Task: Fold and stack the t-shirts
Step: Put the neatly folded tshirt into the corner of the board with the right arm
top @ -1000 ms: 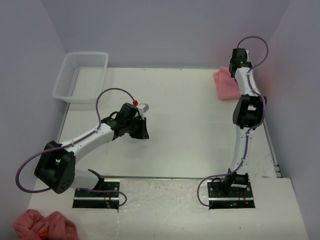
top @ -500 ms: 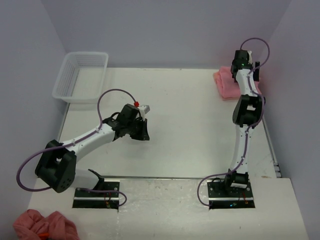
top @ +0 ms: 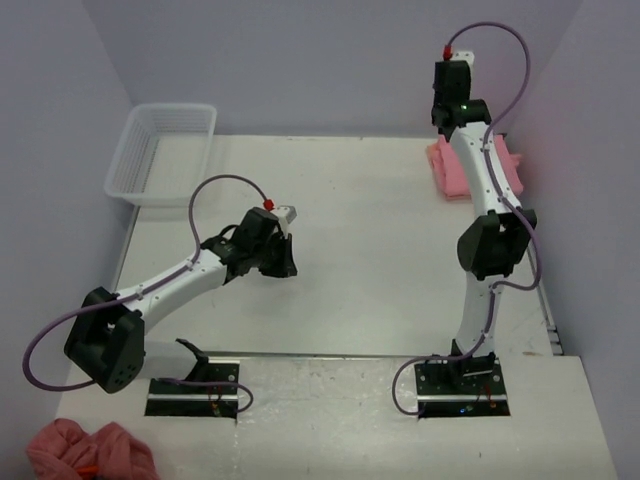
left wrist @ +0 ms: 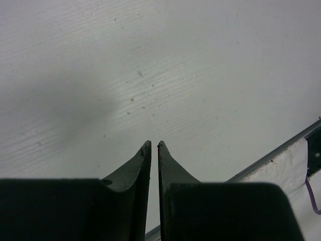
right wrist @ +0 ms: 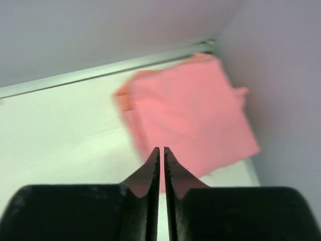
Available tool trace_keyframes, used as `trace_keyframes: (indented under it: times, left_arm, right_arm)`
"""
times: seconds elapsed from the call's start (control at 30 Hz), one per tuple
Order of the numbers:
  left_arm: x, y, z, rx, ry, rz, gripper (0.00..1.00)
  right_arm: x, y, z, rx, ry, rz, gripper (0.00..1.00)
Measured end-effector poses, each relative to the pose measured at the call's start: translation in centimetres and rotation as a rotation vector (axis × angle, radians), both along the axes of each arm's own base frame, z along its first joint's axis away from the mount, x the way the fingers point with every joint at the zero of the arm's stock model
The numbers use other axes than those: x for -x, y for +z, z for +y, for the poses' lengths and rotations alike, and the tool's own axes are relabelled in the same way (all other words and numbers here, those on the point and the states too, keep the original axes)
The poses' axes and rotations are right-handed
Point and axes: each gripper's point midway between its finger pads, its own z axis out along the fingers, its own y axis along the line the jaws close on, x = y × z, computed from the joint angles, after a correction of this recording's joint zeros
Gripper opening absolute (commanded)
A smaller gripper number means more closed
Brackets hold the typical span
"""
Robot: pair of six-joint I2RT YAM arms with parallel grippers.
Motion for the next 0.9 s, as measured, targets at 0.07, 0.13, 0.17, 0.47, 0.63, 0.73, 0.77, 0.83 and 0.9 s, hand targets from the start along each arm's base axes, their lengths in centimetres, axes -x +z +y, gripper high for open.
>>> trace_keyframes:
  times: [0.07, 0.13, 0.17, 0.47, 0.63, 0.73, 0.77, 0.83, 0.9]
  left_arm:
    - [-0.4, 0.4, 0.3, -0.011, 0.023, -0.021, 0.19]
    - [-0.7, 0.9, 0.8, -0.027, 0.050, -0.041, 0.28]
    - [-0.8, 1.1, 1.2, -0.044, 0.067, -0.052, 0.29]
    - [-3.9, 5.5, 4.7, -0.190, 0.247, -0.187, 0.51]
    - [-4.4, 6.6, 5.7, -0.212, 0.299, -0.225, 0.77]
    - [-4.7, 7.0, 6.0, -0.214, 0.320, -0.245, 0.95]
    - [-4.8, 7.2, 6.1, -0.213, 0.327, -0.254, 1.00]
    - [-4.9, 7.8, 6.3, -0.205, 0.341, -0.278, 1.00]
    - [-5.0, 8.2, 6.5, -0.202, 0.354, -0.297, 1.00]
  right_arm:
    - [1.9, 1.1, 5.5, -0.149, 0.125, -0.025, 0.00]
    - [4.7, 0.7, 9.9, -0.312, 0.248, -0.017, 0.00]
    - [6.6, 0.0, 11.6, -0.402, 0.305, -0.007, 0.00]
    - [21.6, -8.3, 17.6, -0.727, 0.450, 0.256, 0.00]
    - [26.1, -7.9, 17.9, -0.696, 0.526, 0.247, 0.98]
    - [28.1, -6.9, 16.9, -0.674, 0.554, 0.178, 0.99]
    - [28.9, -6.6, 16.6, -0.670, 0.566, 0.154, 0.99]
    - [30.0, -5.8, 16.3, -0.663, 0.585, 0.112, 0.99]
    - [30.5, -5.5, 16.1, -0.662, 0.593, 0.087, 0.99]
